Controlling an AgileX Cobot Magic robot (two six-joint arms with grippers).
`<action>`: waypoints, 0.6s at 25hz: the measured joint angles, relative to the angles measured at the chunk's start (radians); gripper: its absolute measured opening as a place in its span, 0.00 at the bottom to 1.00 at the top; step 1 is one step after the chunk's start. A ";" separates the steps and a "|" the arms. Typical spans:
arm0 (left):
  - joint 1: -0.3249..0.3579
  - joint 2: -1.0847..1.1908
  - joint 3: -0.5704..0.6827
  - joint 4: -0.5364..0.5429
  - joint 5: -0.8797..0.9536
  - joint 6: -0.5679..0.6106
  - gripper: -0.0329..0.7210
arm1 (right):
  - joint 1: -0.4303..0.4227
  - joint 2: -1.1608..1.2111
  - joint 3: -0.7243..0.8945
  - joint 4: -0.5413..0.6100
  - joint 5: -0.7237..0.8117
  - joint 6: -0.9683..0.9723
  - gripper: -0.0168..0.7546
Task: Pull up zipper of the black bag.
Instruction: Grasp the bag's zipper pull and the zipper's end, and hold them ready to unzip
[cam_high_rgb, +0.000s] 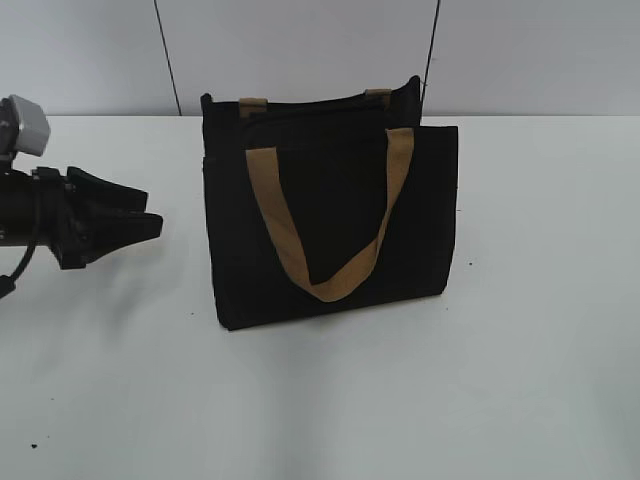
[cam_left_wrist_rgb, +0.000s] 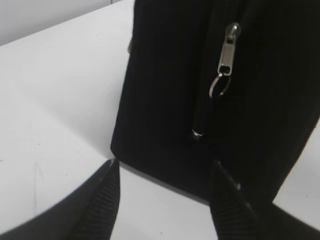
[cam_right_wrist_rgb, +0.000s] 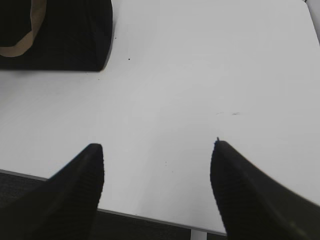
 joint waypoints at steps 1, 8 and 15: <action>-0.011 0.018 -0.003 -0.010 0.001 0.017 0.62 | 0.000 0.000 0.000 0.000 0.000 0.000 0.68; -0.097 0.111 -0.074 -0.027 0.002 0.084 0.62 | 0.000 0.000 0.000 0.000 0.000 0.000 0.68; -0.158 0.177 -0.157 -0.031 0.004 0.086 0.62 | 0.000 0.000 0.000 0.000 0.000 0.000 0.68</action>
